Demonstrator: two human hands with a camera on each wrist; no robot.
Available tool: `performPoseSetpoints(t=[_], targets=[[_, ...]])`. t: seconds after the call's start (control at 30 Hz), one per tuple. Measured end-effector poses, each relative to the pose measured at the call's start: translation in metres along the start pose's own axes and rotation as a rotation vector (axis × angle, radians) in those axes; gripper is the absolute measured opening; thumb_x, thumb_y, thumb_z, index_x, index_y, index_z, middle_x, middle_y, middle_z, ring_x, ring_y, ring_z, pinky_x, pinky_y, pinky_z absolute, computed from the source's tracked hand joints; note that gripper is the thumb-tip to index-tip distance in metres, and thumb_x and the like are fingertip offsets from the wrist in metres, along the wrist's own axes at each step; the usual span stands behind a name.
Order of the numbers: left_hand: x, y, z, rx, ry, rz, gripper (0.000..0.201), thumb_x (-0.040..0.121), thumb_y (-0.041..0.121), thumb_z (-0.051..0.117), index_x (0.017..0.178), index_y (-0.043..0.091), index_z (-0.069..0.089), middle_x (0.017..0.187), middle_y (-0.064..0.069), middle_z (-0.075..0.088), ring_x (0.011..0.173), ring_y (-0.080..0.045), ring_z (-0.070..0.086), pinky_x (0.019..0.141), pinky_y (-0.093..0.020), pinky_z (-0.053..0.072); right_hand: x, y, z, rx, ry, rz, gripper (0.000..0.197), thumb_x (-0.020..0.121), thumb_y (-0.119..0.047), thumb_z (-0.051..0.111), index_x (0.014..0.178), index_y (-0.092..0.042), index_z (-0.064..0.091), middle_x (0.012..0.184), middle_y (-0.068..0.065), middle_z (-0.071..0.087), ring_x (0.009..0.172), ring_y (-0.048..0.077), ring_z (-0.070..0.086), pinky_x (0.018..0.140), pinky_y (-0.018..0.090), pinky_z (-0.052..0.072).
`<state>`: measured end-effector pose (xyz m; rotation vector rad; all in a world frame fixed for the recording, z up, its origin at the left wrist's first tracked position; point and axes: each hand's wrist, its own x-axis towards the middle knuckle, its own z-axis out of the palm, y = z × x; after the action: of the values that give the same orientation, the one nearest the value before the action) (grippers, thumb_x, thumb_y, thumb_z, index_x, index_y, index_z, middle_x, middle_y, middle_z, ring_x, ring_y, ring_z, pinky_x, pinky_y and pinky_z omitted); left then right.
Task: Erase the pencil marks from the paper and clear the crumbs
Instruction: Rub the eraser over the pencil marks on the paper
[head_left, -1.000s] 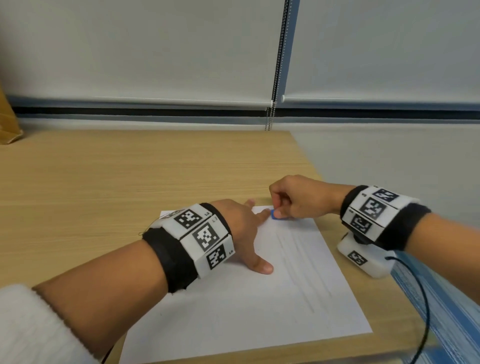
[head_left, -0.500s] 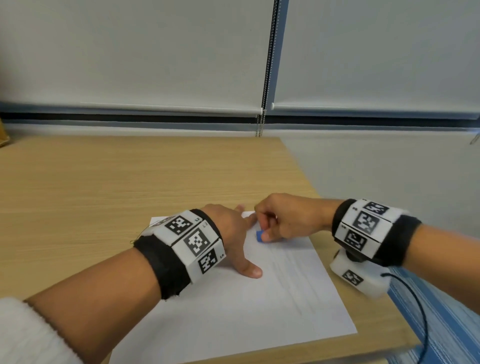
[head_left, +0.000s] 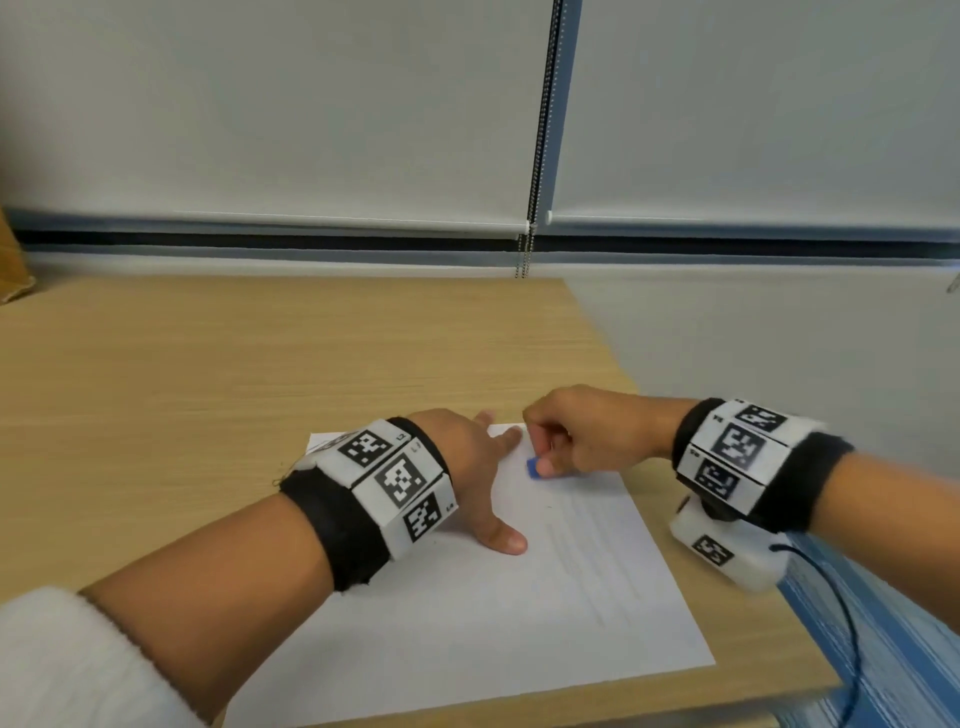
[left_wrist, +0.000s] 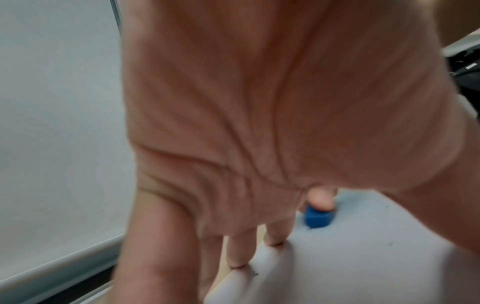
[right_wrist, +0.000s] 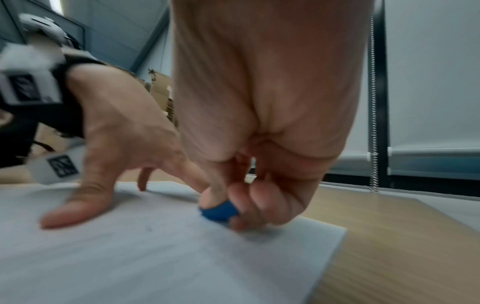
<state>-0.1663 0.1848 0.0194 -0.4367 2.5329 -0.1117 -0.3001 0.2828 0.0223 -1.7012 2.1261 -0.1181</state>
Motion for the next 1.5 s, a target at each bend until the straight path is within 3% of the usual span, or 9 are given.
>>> performPoseSetpoints(t=[0.1,0.27,0.4,0.57,0.77,0.93,1.07,1.3,1.5], targets=[[0.001,0.0,0.0,0.001,-0.015,-0.011,0.117,0.069,0.081,0.056,0.151,0.036,-0.016,0.161,0.005,-0.017,0.139,-0.025,0.034,0.102,-0.039,0.037,0.001,0.003,0.003,0.011,0.129,0.002,0.026,0.086,-0.025,0.067,0.07,-0.022,0.047,0.068,-0.009,0.049,0.06,0.008,0.045,0.059,0.023,0.039],[-0.001,0.001,0.0,0.008,-0.023,-0.009,0.117,0.07,0.081,0.055,0.151,0.036,-0.016,0.161,0.005,-0.018,0.137,-0.026,0.038,0.095,-0.037,0.039,-0.008,-0.005,-0.001,0.011,-0.151,-0.013,0.026,0.084,-0.026,0.07,0.068,-0.022,0.051,0.063,-0.006,0.053,0.058,0.011,0.049,0.06,0.034,0.047],[-0.001,0.001,-0.001,0.017,-0.028,-0.027,0.116,0.07,0.082,0.053,0.15,0.036,-0.017,0.16,0.007,-0.019,0.138,-0.024,0.036,0.098,-0.039,0.039,0.004,0.001,-0.003,-0.022,0.093,0.028,0.025,0.086,-0.025,0.067,0.07,-0.02,0.049,0.065,-0.008,0.049,0.058,0.008,0.045,0.057,0.025,0.039],[-0.003,0.004,-0.004,0.031,-0.061,-0.034,0.117,0.07,0.081,0.054,0.15,0.036,-0.018,0.16,0.005,-0.02,0.134,-0.026,0.041,0.099,-0.041,0.041,-0.011,-0.004,0.001,0.076,-0.218,-0.013,0.023,0.086,-0.021,0.069,0.071,-0.017,0.052,0.066,0.001,0.055,0.056,0.015,0.049,0.055,0.029,0.043],[-0.005,0.003,-0.004,0.026,-0.05,-0.03,0.115,0.072,0.081,0.053,0.15,0.035,-0.018,0.16,0.005,-0.019,0.139,-0.025,0.034,0.102,-0.041,0.038,0.008,0.002,0.0,0.002,0.115,0.064,0.02,0.088,-0.027,0.065,0.078,-0.017,0.05,0.071,-0.004,0.051,0.068,0.025,0.058,0.059,0.037,0.051],[-0.003,0.003,-0.004,0.042,-0.052,-0.024,0.117,0.071,0.081,0.054,0.151,0.035,-0.017,0.161,0.003,-0.018,0.136,-0.027,0.038,0.101,-0.041,0.04,-0.014,-0.002,0.005,0.006,-0.151,-0.038,0.026,0.085,-0.027,0.069,0.069,-0.022,0.049,0.064,-0.007,0.051,0.058,0.011,0.047,0.058,0.032,0.044],[-0.002,0.002,-0.003,0.02,-0.052,-0.029,0.116,0.071,0.082,0.053,0.15,0.036,-0.018,0.161,0.005,-0.018,0.14,-0.025,0.033,0.101,-0.04,0.038,0.001,0.003,-0.003,0.035,0.028,0.078,0.024,0.086,-0.03,0.067,0.072,-0.021,0.05,0.068,-0.002,0.054,0.064,0.029,0.058,0.059,0.045,0.053],[-0.002,0.004,-0.006,0.032,-0.092,-0.038,0.118,0.071,0.08,0.055,0.149,0.035,-0.02,0.159,0.005,-0.022,0.14,-0.027,0.031,0.106,-0.045,0.037,-0.019,-0.001,0.0,0.007,-0.19,-0.007,0.025,0.085,-0.025,0.07,0.069,-0.02,0.052,0.067,-0.001,0.053,0.06,0.012,0.046,0.06,0.026,0.04],[0.0,0.002,-0.004,0.032,-0.084,-0.037,0.118,0.07,0.081,0.055,0.149,0.036,-0.02,0.16,0.005,-0.021,0.143,-0.027,0.027,0.104,-0.044,0.036,-0.01,0.005,-0.004,-0.021,0.065,0.051,0.022,0.086,-0.026,0.067,0.074,-0.018,0.051,0.067,-0.007,0.049,0.059,0.008,0.044,0.056,0.022,0.037]])
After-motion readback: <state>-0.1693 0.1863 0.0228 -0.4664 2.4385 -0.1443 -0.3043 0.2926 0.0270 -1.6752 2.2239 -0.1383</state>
